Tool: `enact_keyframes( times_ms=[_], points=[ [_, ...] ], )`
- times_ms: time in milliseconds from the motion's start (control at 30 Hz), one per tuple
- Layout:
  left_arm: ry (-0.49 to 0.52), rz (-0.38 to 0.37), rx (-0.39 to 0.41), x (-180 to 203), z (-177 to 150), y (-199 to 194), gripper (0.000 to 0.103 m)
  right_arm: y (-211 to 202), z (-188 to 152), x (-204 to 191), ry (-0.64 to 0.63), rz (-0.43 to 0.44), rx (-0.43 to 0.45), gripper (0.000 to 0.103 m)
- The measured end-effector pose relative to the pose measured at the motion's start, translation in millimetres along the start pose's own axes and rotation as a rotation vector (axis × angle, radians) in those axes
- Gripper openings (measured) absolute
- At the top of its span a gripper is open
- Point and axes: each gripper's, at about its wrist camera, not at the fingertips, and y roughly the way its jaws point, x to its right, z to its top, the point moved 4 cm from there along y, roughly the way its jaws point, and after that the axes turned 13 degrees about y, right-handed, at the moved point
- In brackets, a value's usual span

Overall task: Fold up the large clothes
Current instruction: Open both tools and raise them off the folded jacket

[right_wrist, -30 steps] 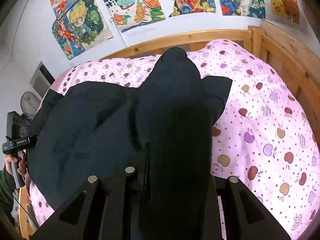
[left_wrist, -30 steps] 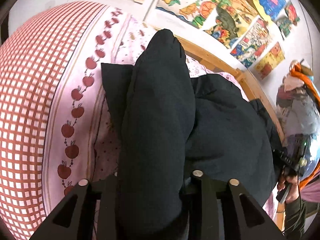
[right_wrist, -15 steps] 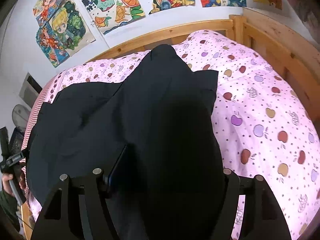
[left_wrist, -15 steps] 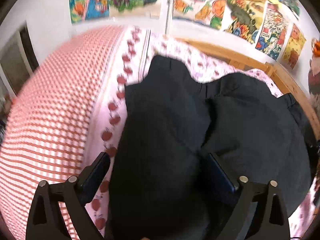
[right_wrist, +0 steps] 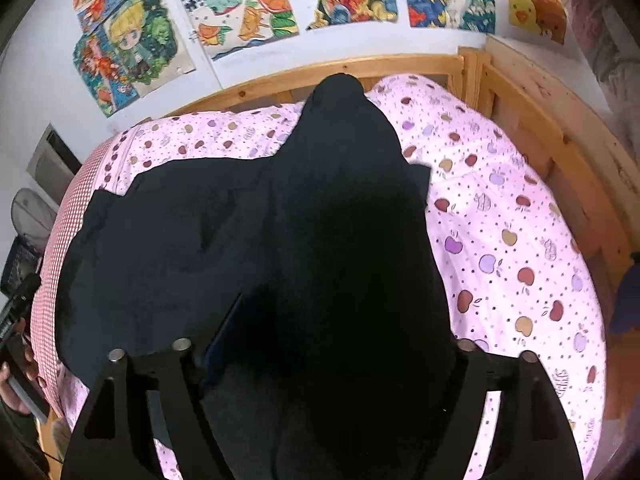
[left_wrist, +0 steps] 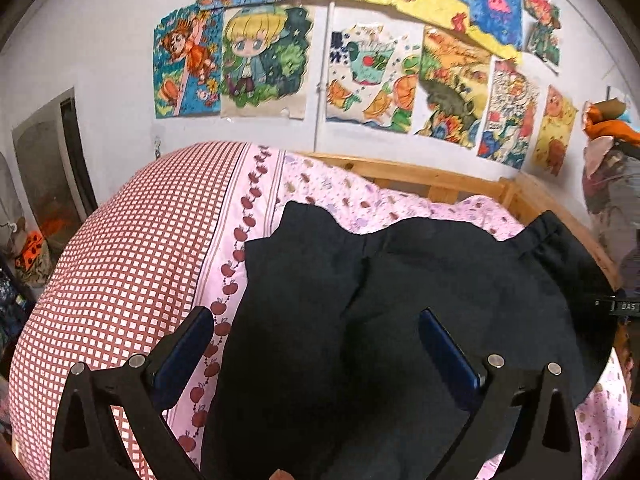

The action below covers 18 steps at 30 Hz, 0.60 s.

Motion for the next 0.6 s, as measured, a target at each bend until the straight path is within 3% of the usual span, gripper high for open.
enact_keyframes(
  times_ms=[33, 67, 400, 600],
  points=[
    [0.006, -0.007, 0.004, 1.7, 0.5, -4.5, 0.103, -1.7, -1.4, -3.1, -0.019, -0.002, -0.006, 0.087],
    [0.012, -0.014, 0.008, 3.5, -0.4, -9.0, 0.103, -3.7, -2.2, -5.7, -0.036, -0.009, -0.007, 0.102],
    [0.022, -0.053, 0.05, 20.1, 2.4, -28.4, 0.103, -46.3, -0.3, -11.9, -0.067, -0.006, 0.086, 0.102],
    [0.028, -0.051, 0.116, 34.3, 6.0, -52.0, 0.103, -85.9, -11.2, -32.0, -0.062, 0.026, 0.233, 0.102]
  ],
)
